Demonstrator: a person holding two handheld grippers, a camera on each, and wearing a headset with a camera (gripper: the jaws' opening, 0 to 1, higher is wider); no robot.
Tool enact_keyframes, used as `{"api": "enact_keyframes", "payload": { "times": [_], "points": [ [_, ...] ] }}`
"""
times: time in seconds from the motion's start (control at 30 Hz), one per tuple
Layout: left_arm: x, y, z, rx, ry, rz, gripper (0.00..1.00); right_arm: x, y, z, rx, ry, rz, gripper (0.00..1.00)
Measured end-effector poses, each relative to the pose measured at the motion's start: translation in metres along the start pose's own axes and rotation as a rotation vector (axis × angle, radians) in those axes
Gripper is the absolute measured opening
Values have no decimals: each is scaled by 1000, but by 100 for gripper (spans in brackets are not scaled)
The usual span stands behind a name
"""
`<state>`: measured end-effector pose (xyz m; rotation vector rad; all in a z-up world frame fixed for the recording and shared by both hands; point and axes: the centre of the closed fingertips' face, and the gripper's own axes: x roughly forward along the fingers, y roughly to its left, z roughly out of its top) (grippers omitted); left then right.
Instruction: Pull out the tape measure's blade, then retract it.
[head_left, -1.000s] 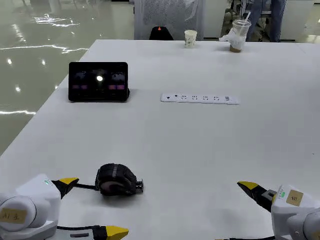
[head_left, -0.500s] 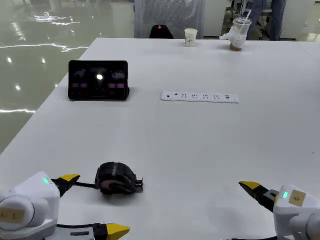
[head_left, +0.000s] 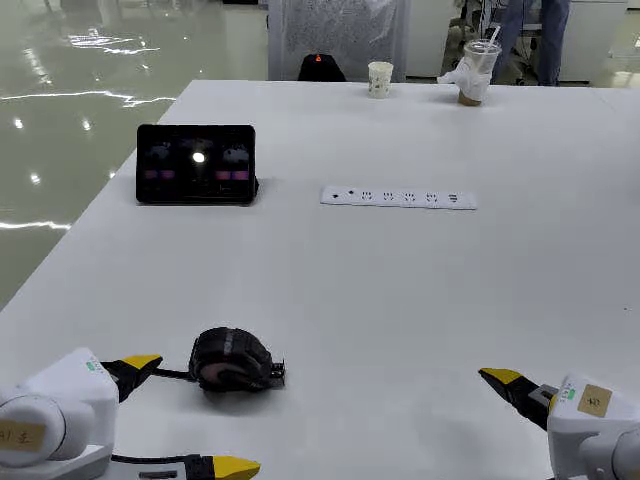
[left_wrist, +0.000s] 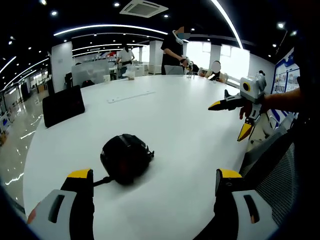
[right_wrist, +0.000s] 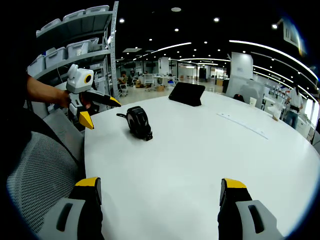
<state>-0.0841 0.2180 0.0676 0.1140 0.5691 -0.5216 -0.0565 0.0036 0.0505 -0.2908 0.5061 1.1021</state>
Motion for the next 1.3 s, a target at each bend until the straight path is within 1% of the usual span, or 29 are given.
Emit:
{"api": "enact_keyframes", "payload": {
  "times": [0.2,0.27,0.37,0.43,0.5,0.53,0.57,0.6,0.67,0.73,0.8,0.97,1.03,1.1,1.2,1.27,1.3],
  "points": [
    [0,-1,-2,0,8,-4,99,-1,0,-2,5,7,-1,99],
    [0,0,-2,7,5,1,99,-1,1,-3,6,12,0,99],
    [0,0,-1,2,2,-3,99,-1,1,-3,6,12,0,99],
    [0,2,-1,9,6,9,98,-1,1,-3,7,11,-1,99],
    [-1,3,-1,-10,5,15,96,-1,0,-2,7,9,-3,99],
    [-1,4,0,-21,-2,15,95,-1,0,-2,7,8,-2,99],
    [-1,4,2,-42,-10,9,96,-1,0,-2,6,6,-2,99],
    [-2,4,1,-46,-8,4,96,-1,0,-2,6,7,-2,99],
    [-2,4,1,-34,-5,6,98,-1,-1,-2,6,8,-3,99],
    [-2,2,1,-38,0,-6,98,-1,-2,-2,6,7,-3,99],
    [-2,3,0,-29,5,-1,99,-1,-2,-2,8,8,-3,99],
    [-2,2,-2,-32,14,-13,99,-1,-2,-2,8,8,-3,99],
    [-2,3,-3,-19,22,-8,99,-1,-2,-3,9,9,-4,99],
    [-2,2,-4,-15,29,-16,99,-1,-2,-3,9,8,-4,99],
    [-3,2,-3,-14,29,-18,99,-1,-2,-3,10,11,-4,99],
    [-3,2,-3,-1,31,-14,99,-1,-2,-3,10,10,-4,99],
    [-3,1,-4,1,33,-20,99,-2,-2,-3,10,11,-5,99]
  ]
}}
